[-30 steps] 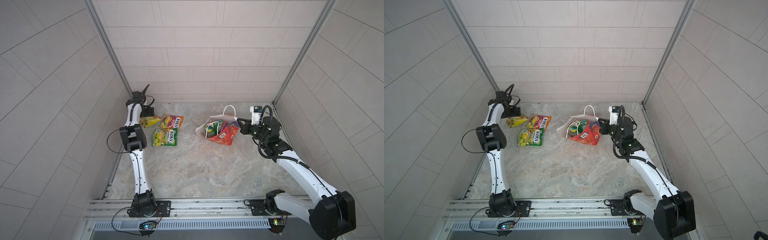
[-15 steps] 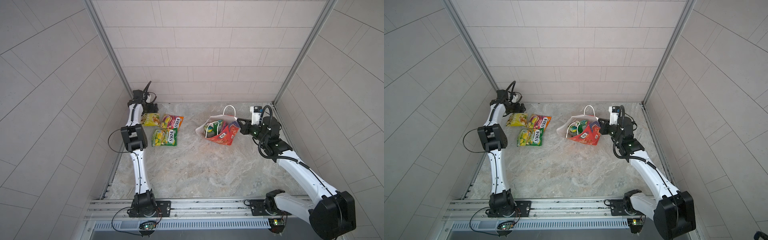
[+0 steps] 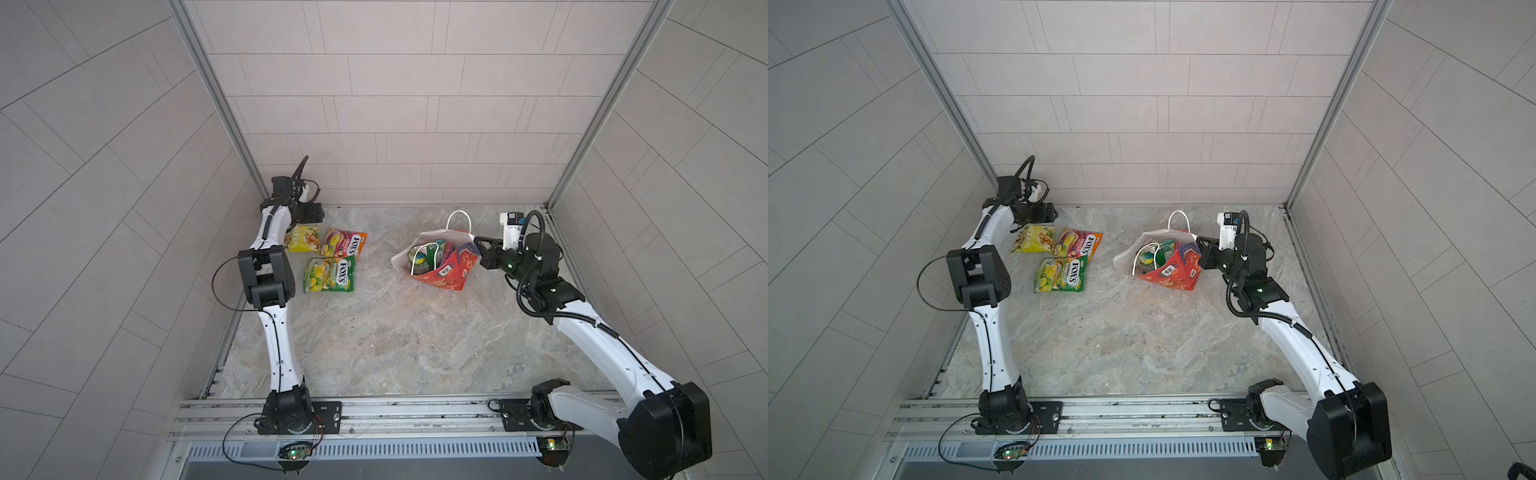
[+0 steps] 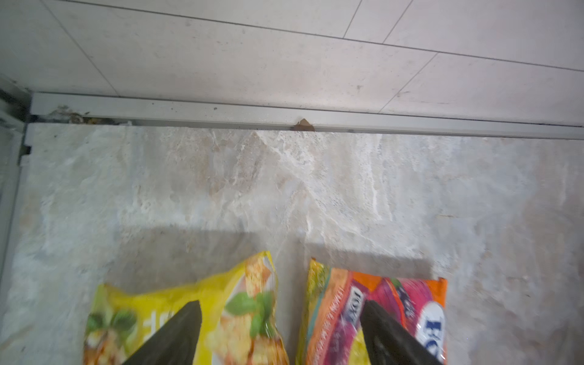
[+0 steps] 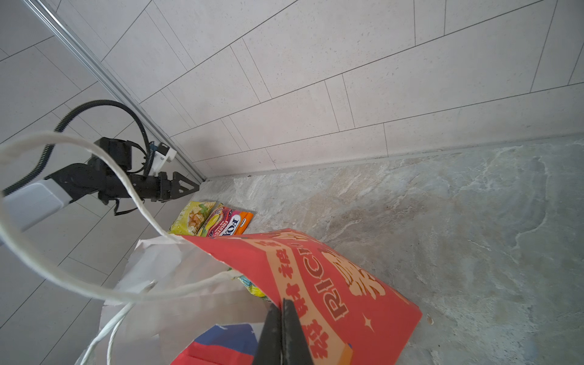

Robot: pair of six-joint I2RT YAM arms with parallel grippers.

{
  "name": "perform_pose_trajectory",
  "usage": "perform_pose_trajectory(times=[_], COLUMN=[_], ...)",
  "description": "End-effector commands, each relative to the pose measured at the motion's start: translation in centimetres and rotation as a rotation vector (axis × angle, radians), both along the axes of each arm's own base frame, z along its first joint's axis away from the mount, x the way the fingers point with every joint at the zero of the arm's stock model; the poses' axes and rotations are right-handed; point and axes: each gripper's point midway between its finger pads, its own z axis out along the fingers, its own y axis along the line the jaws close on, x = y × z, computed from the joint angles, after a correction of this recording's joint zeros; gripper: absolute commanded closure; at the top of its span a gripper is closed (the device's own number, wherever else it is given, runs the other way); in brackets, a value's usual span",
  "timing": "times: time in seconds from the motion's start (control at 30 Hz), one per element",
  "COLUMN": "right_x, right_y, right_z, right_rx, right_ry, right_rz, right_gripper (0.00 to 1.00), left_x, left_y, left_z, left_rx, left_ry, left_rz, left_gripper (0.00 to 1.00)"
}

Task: Take the snacks out of the paper bag
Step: Rotate the snack at the top-left of the table, then pick up the snack from the paper bag.

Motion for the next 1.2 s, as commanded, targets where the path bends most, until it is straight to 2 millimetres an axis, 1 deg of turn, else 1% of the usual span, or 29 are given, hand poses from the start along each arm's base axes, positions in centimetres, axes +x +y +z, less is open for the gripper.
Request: perform_pose_trajectory(times=[0.0, 0.07, 0.13, 0.17, 0.2, 0.23, 0.33, 0.37, 0.4, 0.47, 0.53, 0.57, 0.63, 0.7, 0.73, 0.83, 0.87, 0.9, 0.97, 1.07, 1.17], right_x=[-0.2, -0.4, -0.8, -1.0, -1.2, -1.6, -2.7, -3.1, -3.6, -4.5, -5.4, -5.8, -6.5, -7.0, -7.2, -7.6, -7.6, -7.7, -7.6, -7.2, -7.2], right_y=[0.0, 0.2, 0.7, 0.8, 1.0, 1.3, 1.5, 1.6, 1.9, 2.8, 3.9, 4.3, 5.2, 5.7, 5.9, 6.3, 6.3, 6.5, 6.5, 6.3, 7.2], right_z=[0.1, 0.6, 1.0, 1.0, 0.8, 0.4, -1.0, -1.5, -1.7, -1.9, -2.0, -2.1, -2.6, -3.0, -3.2, -3.4, -3.4, -3.3, -3.4, -2.9, -1.9], right_rx=[-0.036, -0.054, -0.076, -0.088, -0.106, -0.126, -0.206, -0.233, -0.256, -0.283, -0.314, -0.331, -0.398, -0.46, -0.485, -0.542, -0.559, -0.575, -0.607, -0.61, -0.568], right_ry=[-0.001, -0.015, -0.022, -0.017, -0.007, 0.011, 0.07, 0.085, 0.092, 0.104, 0.108, 0.113, 0.121, 0.141, 0.153, 0.162, 0.165, 0.163, 0.169, 0.18, 0.145], right_rz=[0.021, 0.04, 0.071, 0.081, 0.091, 0.103, 0.12, 0.127, 0.142, 0.19, 0.237, 0.256, 0.295, 0.317, 0.322, 0.331, 0.327, 0.335, 0.325, 0.299, 0.322], right_gripper=[1.0, 1.0, 1.0, 1.0, 1.0, 1.0, 1.0, 1.0, 1.0, 1.0, 1.0, 0.99, 0.97, 0.97, 0.98, 0.98, 0.98, 1.0, 1.0, 1.0, 1.0], left_x=[-1.1, -3.1, -5.8, -7.0, -8.4, -10.0, -14.0, -15.1, -16.3, -18.4, -20.2, -21.0, -23.2, -25.0, -25.8, -27.1, -27.4, -27.7, -28.2, -29.3, -31.1], left_y=[-2.0, -3.6, -5.3, -6.3, -7.4, -8.6, -12.1, -12.6, -13.5, -15.2, -17.9, -19.0, -21.4, -23.3, -23.9, -24.9, -25.0, -25.2, -25.6, -26.0, -25.8], left_z=[10.1, 12.9, 14.9, 15.3, 16.1, 16.4, 16.4, 16.1, 15.3, 15.0, 15.2, 15.0, 14.4, 13.4, 12.9, 11.5, 11.2, 10.9, 10.8, 12.1, 14.8], left_rx=[0.019, 0.004, -0.012, -0.024, -0.034, -0.04, -0.108, -0.116, -0.131, -0.173, -0.22, -0.233, -0.256, -0.243, -0.227, -0.197, -0.185, -0.173, -0.159, -0.123, -0.07], left_ry=[-0.245, -0.327, -0.391, -0.416, -0.453, -0.488, -0.57, -0.58, -0.577, -0.595, -0.629, -0.621, -0.591, -0.575, -0.566, -0.535, -0.527, -0.521, -0.529, -0.58, -0.66], left_rz=[0.061, 0.088, 0.126, 0.124, 0.127, 0.138, 0.132, 0.147, 0.144, 0.132, 0.048, 0.011, -0.077, -0.151, -0.18, -0.24, -0.255, -0.271, -0.302, -0.362, -0.417], left_gripper=[0.15, 0.15, 0.15, 0.15, 0.16, 0.16, 0.16, 0.16, 0.17, 0.18, 0.19, 0.2, 0.21, 0.2, 0.2, 0.2, 0.2, 0.2, 0.2, 0.21, 0.21])
